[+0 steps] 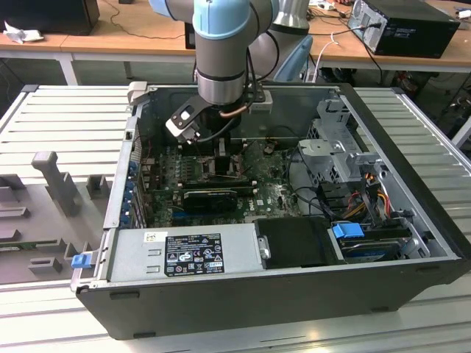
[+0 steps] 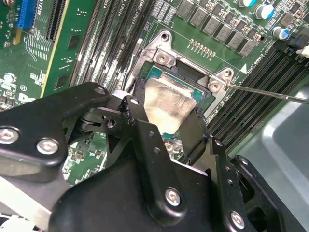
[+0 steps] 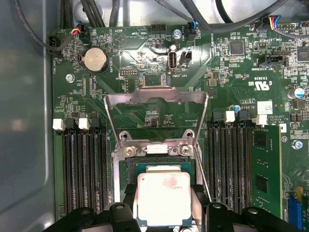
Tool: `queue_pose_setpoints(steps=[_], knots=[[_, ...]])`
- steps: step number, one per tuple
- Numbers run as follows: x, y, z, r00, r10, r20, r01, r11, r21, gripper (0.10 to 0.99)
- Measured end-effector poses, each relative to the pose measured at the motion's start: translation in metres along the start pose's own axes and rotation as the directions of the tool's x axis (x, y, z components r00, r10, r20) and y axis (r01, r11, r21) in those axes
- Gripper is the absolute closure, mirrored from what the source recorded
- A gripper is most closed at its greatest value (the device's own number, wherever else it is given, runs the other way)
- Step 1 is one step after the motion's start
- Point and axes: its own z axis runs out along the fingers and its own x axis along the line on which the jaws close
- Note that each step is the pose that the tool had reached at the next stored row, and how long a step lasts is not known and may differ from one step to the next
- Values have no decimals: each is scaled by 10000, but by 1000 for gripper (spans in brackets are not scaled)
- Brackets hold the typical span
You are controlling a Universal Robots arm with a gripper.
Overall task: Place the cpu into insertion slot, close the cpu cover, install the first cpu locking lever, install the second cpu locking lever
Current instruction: 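Place the cpu into insertion slot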
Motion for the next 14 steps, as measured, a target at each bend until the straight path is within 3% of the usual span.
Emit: queue_pose_setpoints(steps=[6,9,14], knots=[[1,1,4,10000,0,-2,0,10000,0,557],[5,2,8,10000,-1,-8,1,10000,0,482],[25,8,20,10000,2,-66,-2,10000,3,482]])
